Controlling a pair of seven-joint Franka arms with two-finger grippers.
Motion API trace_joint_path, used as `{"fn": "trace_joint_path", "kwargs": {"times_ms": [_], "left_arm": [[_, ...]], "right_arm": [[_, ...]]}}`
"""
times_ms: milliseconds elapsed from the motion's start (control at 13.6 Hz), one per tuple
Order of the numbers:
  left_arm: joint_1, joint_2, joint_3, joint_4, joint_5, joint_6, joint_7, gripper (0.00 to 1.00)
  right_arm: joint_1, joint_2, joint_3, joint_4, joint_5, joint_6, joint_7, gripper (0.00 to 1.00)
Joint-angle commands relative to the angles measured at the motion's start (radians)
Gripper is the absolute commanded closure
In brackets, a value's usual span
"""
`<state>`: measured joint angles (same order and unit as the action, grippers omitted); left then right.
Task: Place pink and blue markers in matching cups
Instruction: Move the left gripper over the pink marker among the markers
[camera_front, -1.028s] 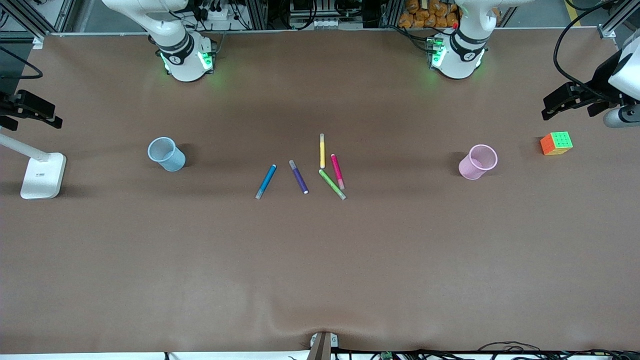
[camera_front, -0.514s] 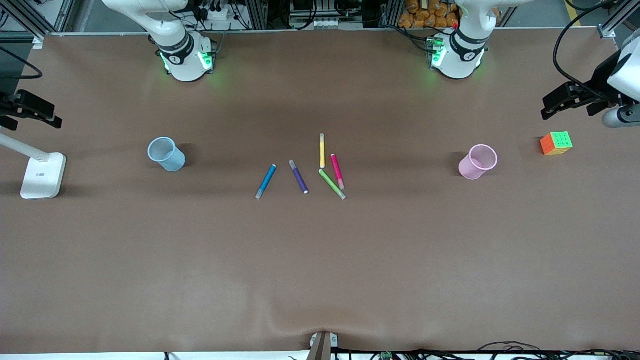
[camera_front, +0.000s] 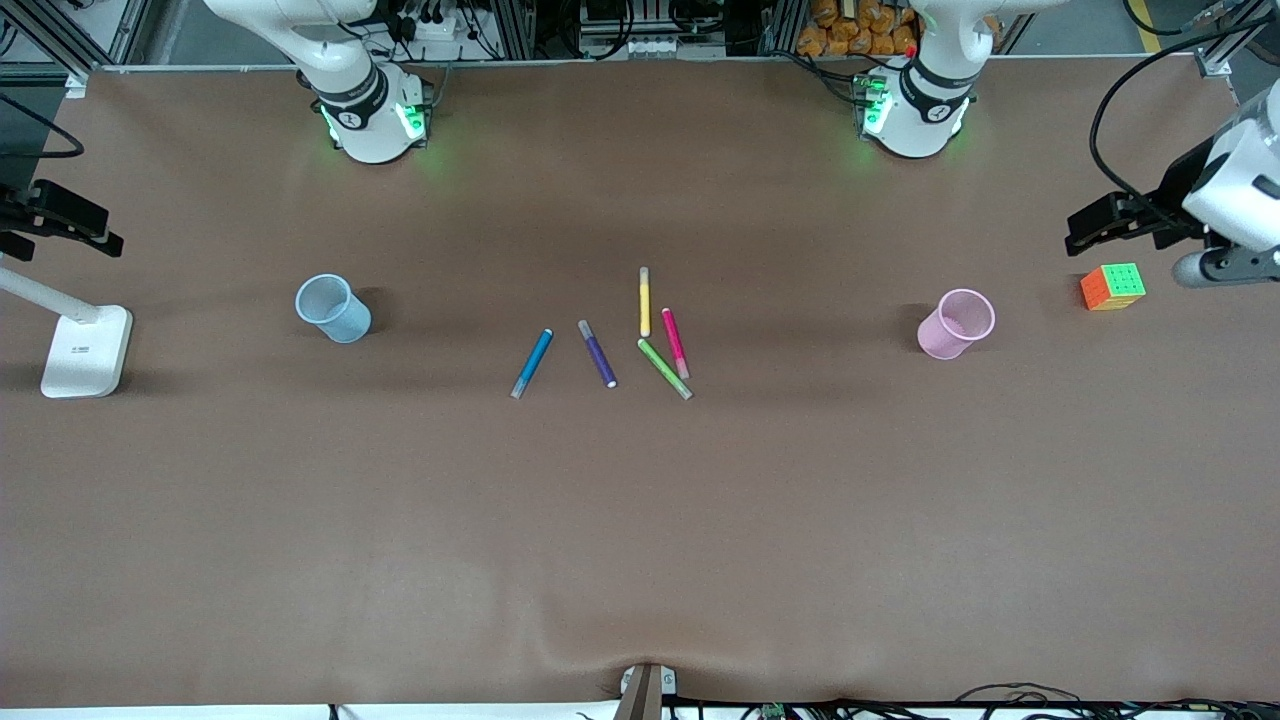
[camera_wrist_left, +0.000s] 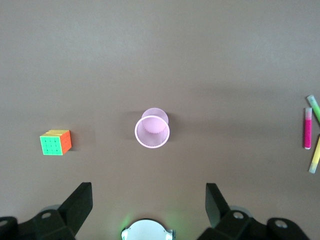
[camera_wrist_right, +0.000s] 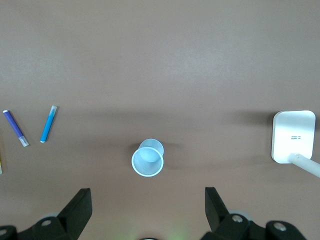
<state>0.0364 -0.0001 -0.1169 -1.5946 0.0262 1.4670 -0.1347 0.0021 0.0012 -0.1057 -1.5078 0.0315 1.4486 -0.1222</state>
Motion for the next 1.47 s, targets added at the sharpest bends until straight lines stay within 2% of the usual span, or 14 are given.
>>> {"fn": "trace_joint_path", "kwargs": {"times_ms": [0,441,661,1101,1395], "left_arm": [[-0.001,0.020,-0.004,0.015,0.003,-0.068,0.004,0.00],[-0.024,0.126,-0.046,0.022,0.000,-0.083,-0.002,0.00],[-0.043,0.183,-0.047,0.025,-0.060,-0.082,-0.003,0.00],[-0.104,0.258,-0.049,0.025,-0.103,-0.080,-0.132,0.00],[-0.144,0.382,-0.049,0.053,-0.141,-0.019,-0.134,0.00]], "right_arm": [[-0.005,-0.003,0.003,0.008,-0.013,-0.010,0.006,0.00],[-0.007,0.000,0.003,0.008,-0.010,-0.010,0.006,0.00],[-0.008,0.000,0.001,0.008,-0.007,-0.008,0.006,0.00],[-0.014,0.002,0.001,0.008,-0.007,-0.010,0.006,0.00],[-0.014,0.002,0.001,0.008,-0.007,-0.008,0.004,0.00]]}}
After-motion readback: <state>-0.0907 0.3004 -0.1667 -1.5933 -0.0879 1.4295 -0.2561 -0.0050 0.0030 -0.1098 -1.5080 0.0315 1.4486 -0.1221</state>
